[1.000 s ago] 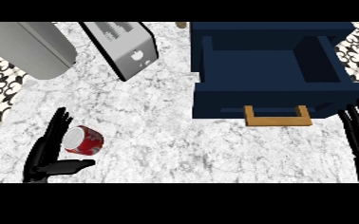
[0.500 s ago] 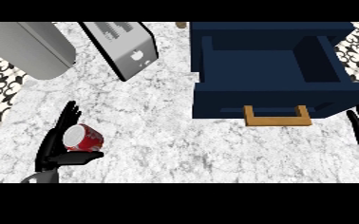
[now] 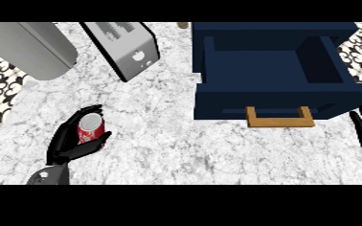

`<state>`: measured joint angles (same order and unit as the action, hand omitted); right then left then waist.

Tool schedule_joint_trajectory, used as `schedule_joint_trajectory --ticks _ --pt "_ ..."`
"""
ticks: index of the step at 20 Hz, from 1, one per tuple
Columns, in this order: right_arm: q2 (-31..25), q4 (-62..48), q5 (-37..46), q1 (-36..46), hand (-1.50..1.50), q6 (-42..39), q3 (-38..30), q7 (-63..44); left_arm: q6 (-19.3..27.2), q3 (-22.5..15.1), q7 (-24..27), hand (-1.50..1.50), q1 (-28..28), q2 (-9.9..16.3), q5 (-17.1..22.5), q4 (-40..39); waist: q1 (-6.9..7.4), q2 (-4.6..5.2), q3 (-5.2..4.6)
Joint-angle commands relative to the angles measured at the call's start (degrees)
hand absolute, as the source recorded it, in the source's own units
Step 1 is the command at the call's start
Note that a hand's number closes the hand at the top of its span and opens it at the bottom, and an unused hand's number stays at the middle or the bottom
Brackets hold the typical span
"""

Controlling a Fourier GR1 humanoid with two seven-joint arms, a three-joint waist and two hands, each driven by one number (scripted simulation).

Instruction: Pick up the can, place it into the drawer and close the drawer

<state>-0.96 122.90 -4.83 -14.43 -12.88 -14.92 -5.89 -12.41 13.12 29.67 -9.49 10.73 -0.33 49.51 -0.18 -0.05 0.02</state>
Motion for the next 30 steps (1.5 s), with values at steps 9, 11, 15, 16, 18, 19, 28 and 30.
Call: schedule_joint_trajectory --ticks 9,11,15,16,18,19,28,30 --pt "0.9 -3.8 2.4 0.9 -1.50 2.0 1.5 4.0 -0.5 -2.0 -2.3 1.50 -1.0 -3.4 3.2 4.3 0.06 0.05 -0.02" --pt "0.2 4.8 -1.1 -1.9 -1.50 -0.1 0.1 -2.2 4.3 -0.6 -5.1 1.50 0.3 -5.4 4.3 7.9 0.01 -0.01 -0.02" --pt "0.9 5.1 -2.8 -7.4 -1.50 -1.5 0.7 2.2 11.2 2.0 -7.9 1.50 -5.3 -6.2 5.2 7.2 -0.36 -0.04 -0.01" --pt "0.9 6.5 -0.1 -4.2 -1.50 1.9 3.7 -1.5 9.4 0.8 -6.3 1.50 -2.7 -5.7 5.1 7.8 -0.04 0.01 -0.03" --pt "-0.8 0.4 -1.3 1.2 -1.50 1.3 -0.7 -1.2 10.7 0.7 -10.0 1.50 -5.3 -5.7 6.1 11.6 0.12 0.03 -0.01" --pt "0.9 4.3 -0.4 -3.7 -1.50 1.5 1.7 -0.1 11.1 -0.8 -14.4 1.50 -3.4 -5.7 6.0 17.7 0.11 -0.07 0.00" --pt "0.9 4.8 -2.1 -7.6 -1.50 -0.4 0.9 2.4 14.0 -8.9 -21.5 1.50 -5.3 -8.8 1.8 28.3 -0.08 -0.11 0.00" --pt "-1.2 3.3 -6.2 -4.3 -1.50 -0.8 -4.0 0.6 15.9 -8.7 -24.1 1.50 -11.8 -8.7 0.9 25.9 -0.35 -0.01 0.00"
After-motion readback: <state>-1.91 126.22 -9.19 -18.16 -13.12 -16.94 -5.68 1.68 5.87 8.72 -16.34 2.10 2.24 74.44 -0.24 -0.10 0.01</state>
